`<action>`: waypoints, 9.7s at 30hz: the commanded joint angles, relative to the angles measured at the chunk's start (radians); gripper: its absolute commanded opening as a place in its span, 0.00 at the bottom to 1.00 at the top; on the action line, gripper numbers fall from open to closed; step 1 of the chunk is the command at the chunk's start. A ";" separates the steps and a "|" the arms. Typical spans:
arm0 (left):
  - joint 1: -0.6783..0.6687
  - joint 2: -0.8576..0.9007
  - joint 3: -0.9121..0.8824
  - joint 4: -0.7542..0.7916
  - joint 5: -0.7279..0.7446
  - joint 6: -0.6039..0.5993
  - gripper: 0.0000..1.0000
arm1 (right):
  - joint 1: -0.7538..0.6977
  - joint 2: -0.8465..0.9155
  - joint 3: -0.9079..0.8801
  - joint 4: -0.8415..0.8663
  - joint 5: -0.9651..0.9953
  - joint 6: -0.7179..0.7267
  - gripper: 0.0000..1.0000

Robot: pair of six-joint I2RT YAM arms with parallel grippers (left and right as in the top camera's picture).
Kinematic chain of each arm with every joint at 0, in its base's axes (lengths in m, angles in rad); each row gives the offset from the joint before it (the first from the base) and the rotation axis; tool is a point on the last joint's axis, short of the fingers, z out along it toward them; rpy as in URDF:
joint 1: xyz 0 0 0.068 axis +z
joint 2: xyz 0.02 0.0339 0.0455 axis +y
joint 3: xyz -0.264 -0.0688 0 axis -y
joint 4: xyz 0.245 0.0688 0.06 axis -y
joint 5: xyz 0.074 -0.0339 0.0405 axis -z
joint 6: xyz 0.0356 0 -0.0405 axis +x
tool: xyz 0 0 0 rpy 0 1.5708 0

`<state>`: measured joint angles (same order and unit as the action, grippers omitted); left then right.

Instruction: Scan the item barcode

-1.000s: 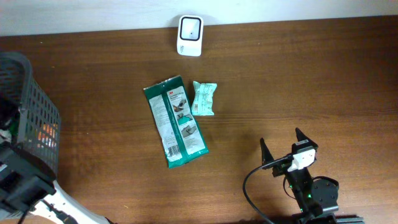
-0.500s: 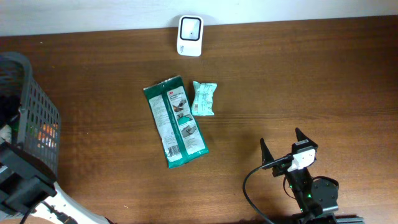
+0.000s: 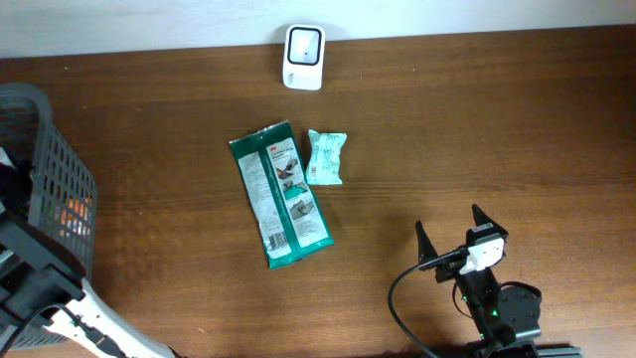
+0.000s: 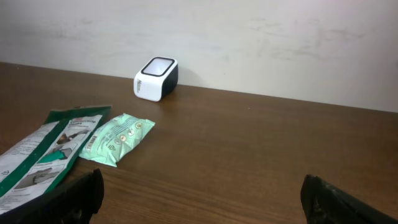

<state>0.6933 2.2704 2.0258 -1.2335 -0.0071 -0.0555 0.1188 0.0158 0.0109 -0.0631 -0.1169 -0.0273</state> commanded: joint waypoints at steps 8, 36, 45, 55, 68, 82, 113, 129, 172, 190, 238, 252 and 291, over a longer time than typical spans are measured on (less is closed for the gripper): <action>0.003 0.005 0.542 -0.351 0.043 -0.064 0.43 | 0.005 -0.008 -0.005 -0.005 -0.002 0.001 0.98; -1.476 -0.217 -0.274 0.149 0.088 -0.215 0.53 | 0.005 -0.008 -0.005 -0.005 -0.002 0.001 0.98; -1.482 -0.217 -0.426 0.332 -0.005 -0.251 0.68 | 0.005 -0.008 -0.005 -0.005 -0.002 0.001 0.98; -1.298 -0.337 -0.079 0.058 -0.140 -0.250 0.99 | 0.005 -0.008 -0.005 -0.005 -0.002 0.001 0.98; -0.046 -0.684 0.011 -0.077 -0.136 -0.315 1.00 | 0.005 -0.008 -0.005 -0.005 -0.002 0.001 0.98; 0.130 -0.381 -0.412 0.161 0.240 0.118 0.66 | 0.005 -0.008 -0.005 -0.005 -0.002 0.001 0.98; 0.028 -0.872 -0.257 0.230 0.293 -0.135 0.00 | 0.005 -0.008 -0.005 -0.005 -0.003 0.001 0.98; -0.940 -0.479 -0.654 0.235 -0.152 -0.401 0.00 | 0.005 -0.008 -0.005 -0.005 -0.002 0.001 0.98; 0.099 -0.337 -0.589 0.654 -0.306 0.507 0.98 | 0.005 -0.008 -0.005 -0.005 -0.002 0.001 0.98; 0.026 -0.402 -0.589 0.623 -0.356 0.506 0.00 | 0.005 -0.008 -0.005 -0.005 -0.002 0.001 0.98; -1.083 -0.388 -0.723 0.320 -0.217 -0.319 0.00 | 0.005 -0.008 -0.005 -0.005 -0.002 0.001 0.98; -1.037 -0.473 -0.609 0.299 -0.071 -0.234 0.99 | 0.005 -0.008 -0.005 -0.005 -0.002 0.001 0.98; -0.474 -0.759 -0.499 0.324 0.393 0.203 0.99 | 0.616 2.034 1.565 -0.313 -0.136 0.534 0.81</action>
<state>0.2184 1.5276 1.5196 -0.9123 0.3710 0.1318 0.6952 1.9961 1.5570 -0.3801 -0.3847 0.4267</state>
